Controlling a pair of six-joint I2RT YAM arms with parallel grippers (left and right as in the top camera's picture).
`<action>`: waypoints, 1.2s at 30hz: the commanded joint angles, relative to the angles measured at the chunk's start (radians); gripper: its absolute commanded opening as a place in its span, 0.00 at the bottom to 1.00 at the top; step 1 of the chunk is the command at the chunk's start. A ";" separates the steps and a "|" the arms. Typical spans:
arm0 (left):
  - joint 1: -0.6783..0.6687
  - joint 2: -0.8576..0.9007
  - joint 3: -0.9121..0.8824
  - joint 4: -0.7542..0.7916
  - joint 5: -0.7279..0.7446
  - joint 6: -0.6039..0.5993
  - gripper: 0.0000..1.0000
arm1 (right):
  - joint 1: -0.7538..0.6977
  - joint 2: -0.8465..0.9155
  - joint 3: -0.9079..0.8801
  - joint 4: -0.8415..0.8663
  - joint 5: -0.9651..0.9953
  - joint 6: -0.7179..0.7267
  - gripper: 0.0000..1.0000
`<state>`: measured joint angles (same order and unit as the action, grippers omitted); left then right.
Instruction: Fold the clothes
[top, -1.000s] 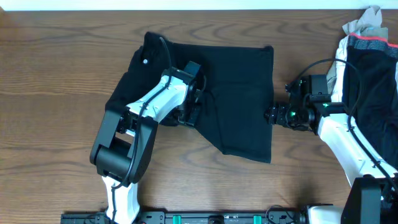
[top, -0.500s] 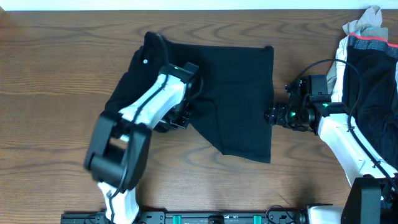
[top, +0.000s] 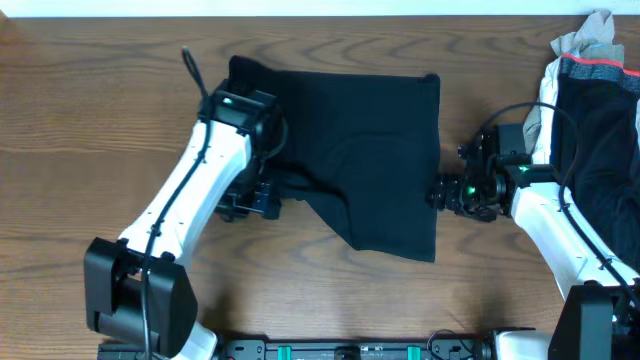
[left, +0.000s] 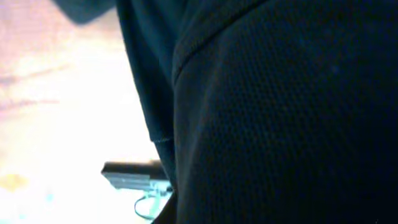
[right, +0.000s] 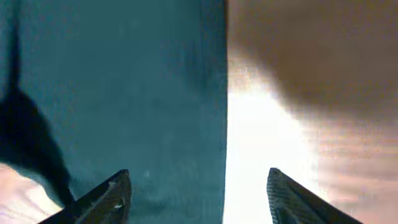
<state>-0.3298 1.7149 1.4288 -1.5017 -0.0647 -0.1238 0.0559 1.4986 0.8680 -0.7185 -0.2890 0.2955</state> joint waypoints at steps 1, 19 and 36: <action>0.041 0.002 0.011 -0.030 -0.016 -0.013 0.08 | -0.001 0.014 -0.001 -0.040 -0.003 0.059 0.63; 0.166 0.002 0.011 -0.084 -0.086 -0.039 0.08 | 0.149 0.103 -0.157 -0.048 -0.082 0.360 0.56; 0.186 0.002 0.011 -0.094 -0.094 -0.039 0.08 | -0.080 0.063 0.079 -0.277 0.267 0.195 0.01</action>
<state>-0.1539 1.7149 1.4288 -1.5883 -0.1390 -0.1539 0.0414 1.5818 0.8478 -0.9466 -0.2070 0.5827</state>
